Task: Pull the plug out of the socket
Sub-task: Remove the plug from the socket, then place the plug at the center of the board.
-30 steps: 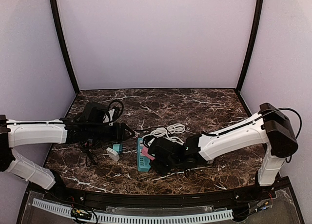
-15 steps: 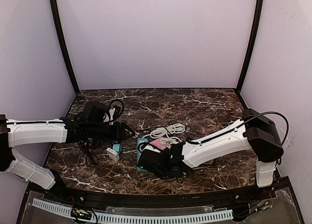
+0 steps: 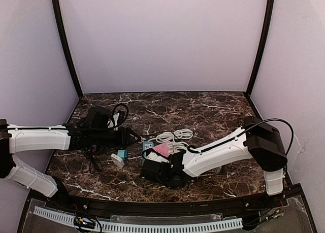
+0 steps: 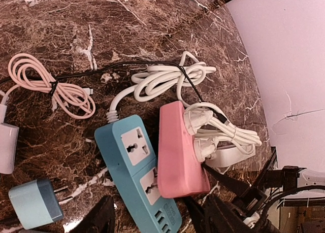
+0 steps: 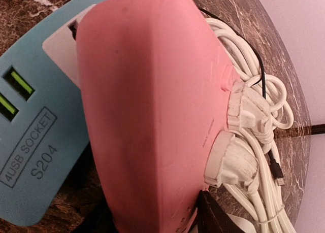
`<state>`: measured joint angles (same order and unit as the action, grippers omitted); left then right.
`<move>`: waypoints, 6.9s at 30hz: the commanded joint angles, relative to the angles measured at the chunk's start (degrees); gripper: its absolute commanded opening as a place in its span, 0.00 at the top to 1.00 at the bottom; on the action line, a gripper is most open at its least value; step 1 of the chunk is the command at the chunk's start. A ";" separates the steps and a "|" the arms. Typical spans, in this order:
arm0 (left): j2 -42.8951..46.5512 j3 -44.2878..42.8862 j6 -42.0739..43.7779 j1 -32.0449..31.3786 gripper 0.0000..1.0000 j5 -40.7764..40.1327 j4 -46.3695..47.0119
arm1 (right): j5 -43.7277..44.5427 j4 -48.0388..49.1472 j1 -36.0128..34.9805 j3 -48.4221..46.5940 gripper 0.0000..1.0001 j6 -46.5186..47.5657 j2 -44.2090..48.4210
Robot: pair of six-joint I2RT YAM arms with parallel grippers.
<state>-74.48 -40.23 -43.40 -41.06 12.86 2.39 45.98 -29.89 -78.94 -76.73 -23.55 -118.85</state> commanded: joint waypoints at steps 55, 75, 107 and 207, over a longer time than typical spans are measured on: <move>-24.86 0.36 -8.81 -3.15 0.75 1.01 21.41 | -0.19 3.42 0.80 1.29 0.98 0.25 0.51; -21.11 -0.02 -2.51 -3.49 0.95 -3.09 13.87 | -3.34 3.70 3.15 5.14 1.00 -4.48 8.35; -22.31 -13.29 7.93 11.12 0.59 1.11 1.87 | -4.21 11.58 4.64 15.04 1.00 -5.84 26.11; -22.45 -21.02 8.48 6.31 0.50 32.09 -5.82 | -6.47 26.32 1.01 8.94 0.63 32.89 16.31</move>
<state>-95.77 -61.45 -37.91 -33.93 44.38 -4.95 47.77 -6.37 -75.66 -64.18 15.53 -102.69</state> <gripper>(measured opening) 0.514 0.325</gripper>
